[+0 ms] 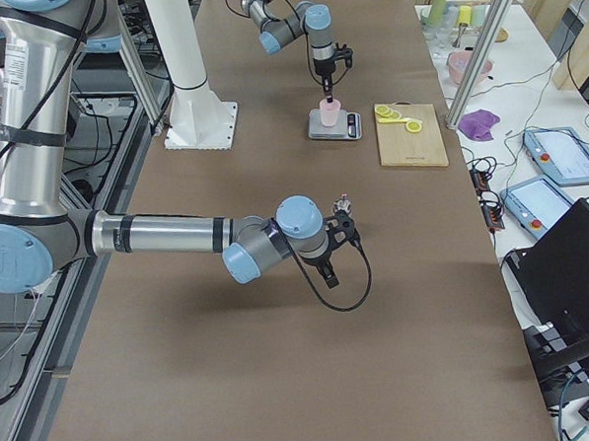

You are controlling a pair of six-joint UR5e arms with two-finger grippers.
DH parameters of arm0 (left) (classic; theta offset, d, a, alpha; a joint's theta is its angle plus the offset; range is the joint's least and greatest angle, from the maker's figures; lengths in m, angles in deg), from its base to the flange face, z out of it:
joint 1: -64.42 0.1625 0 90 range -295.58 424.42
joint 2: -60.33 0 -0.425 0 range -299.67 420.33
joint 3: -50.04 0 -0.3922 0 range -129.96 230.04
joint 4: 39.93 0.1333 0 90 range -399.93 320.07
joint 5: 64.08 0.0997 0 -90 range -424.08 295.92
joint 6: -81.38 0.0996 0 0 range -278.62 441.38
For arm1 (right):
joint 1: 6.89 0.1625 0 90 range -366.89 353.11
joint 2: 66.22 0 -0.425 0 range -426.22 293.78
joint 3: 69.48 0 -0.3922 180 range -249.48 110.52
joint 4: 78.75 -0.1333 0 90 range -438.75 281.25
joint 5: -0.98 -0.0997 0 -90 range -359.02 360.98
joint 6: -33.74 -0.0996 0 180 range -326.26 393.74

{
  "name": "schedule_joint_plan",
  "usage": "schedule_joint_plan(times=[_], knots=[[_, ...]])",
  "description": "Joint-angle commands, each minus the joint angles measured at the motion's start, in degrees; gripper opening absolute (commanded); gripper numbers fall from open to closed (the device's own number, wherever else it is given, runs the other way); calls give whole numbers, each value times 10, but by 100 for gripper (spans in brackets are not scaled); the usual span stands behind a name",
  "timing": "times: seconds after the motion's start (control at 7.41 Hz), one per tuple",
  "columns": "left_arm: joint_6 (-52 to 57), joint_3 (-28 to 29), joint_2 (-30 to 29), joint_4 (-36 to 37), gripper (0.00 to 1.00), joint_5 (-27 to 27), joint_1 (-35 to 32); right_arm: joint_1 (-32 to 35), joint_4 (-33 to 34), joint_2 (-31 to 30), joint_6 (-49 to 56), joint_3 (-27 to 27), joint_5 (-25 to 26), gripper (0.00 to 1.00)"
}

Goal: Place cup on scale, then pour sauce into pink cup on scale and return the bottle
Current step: 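Carry the pink cup with the left gripper onto the scale and lower it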

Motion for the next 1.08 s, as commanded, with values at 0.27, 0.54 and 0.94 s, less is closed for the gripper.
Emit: schedule_joint_plan(times=[0.27,0.54,0.94], knots=[[1,4,0,-17,42,-1,-1,0,0,1,0,1,0,99],[1,-15,8,-16,98,0,-1,0,0,1,-1,0,0,99],[18,-45,10,-10,98,-3,-8,0,0,1,-2,1,0,99]])
